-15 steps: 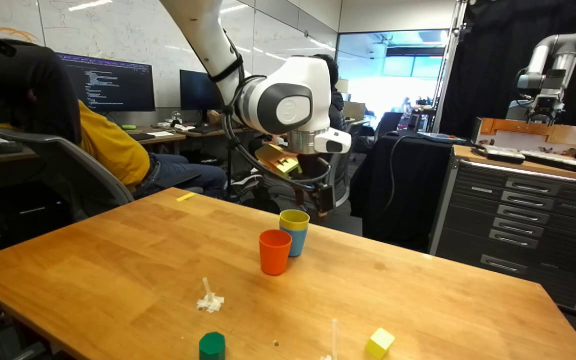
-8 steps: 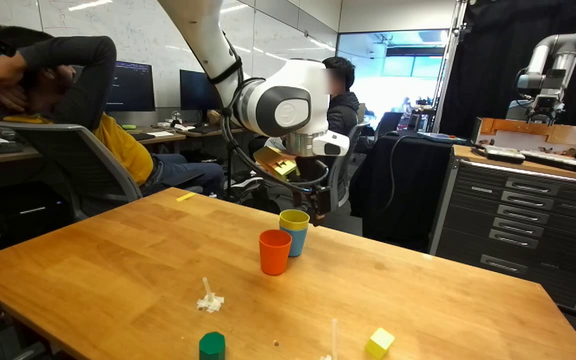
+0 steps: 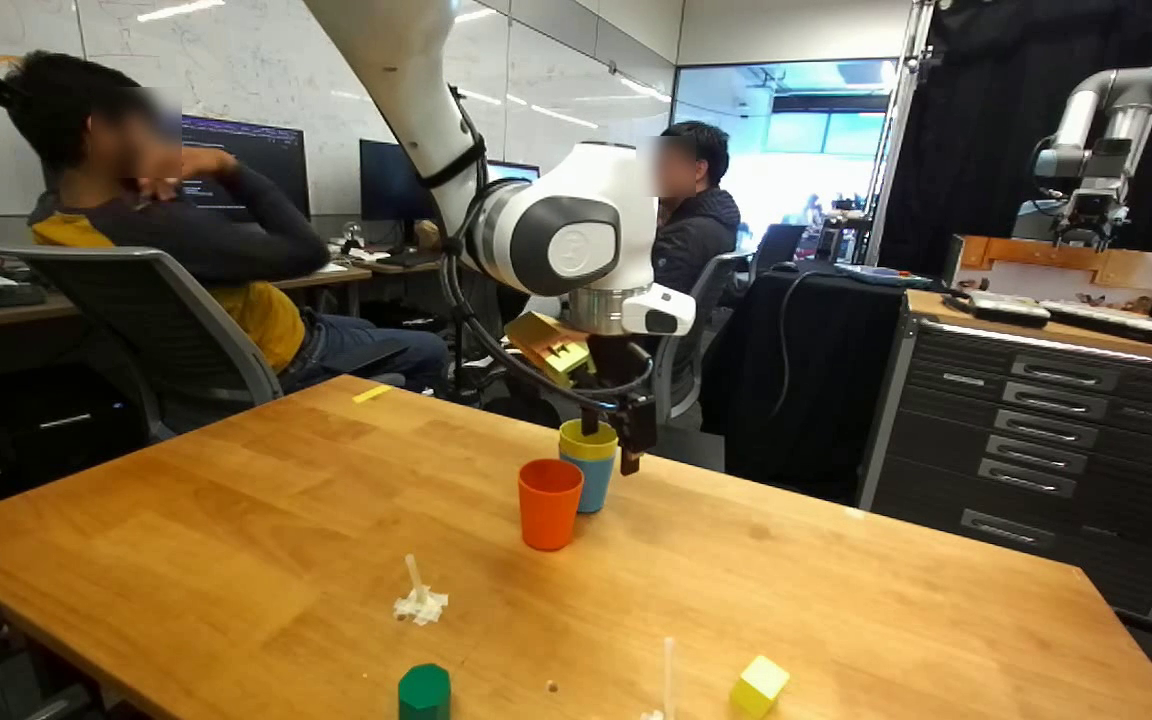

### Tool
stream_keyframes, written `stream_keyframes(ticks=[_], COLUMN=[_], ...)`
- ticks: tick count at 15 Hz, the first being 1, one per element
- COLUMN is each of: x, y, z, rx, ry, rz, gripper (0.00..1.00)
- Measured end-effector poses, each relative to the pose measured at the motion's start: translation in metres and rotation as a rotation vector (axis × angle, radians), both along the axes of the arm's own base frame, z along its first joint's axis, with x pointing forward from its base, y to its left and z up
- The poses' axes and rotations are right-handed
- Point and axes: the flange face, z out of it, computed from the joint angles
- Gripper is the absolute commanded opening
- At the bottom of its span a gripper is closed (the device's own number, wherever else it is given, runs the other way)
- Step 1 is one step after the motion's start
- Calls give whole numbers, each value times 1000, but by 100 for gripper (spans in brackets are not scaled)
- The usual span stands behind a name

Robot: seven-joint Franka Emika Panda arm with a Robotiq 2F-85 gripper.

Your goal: Put the yellow cup in the blue cup then place them both in the orange cup

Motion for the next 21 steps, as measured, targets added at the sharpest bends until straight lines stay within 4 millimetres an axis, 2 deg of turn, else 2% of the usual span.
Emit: stream_keyframes(ticks=[4,5,6,8,9,16,19,21], x=[-1,-1,-1,0,0,2,3,6], y=[-2,-2,-2,-1,-1,4,6,9], z=[-9,-10,-10,-9,-9,-8,-8,-4], rx=[1,1,1,0,0,0,0,2], ry=[11,12,11,9,8,6,6,-2], rz=[-2,-2,-2,-1,0,7,11,15], gripper=[100,93,73,68,62,6,3,6])
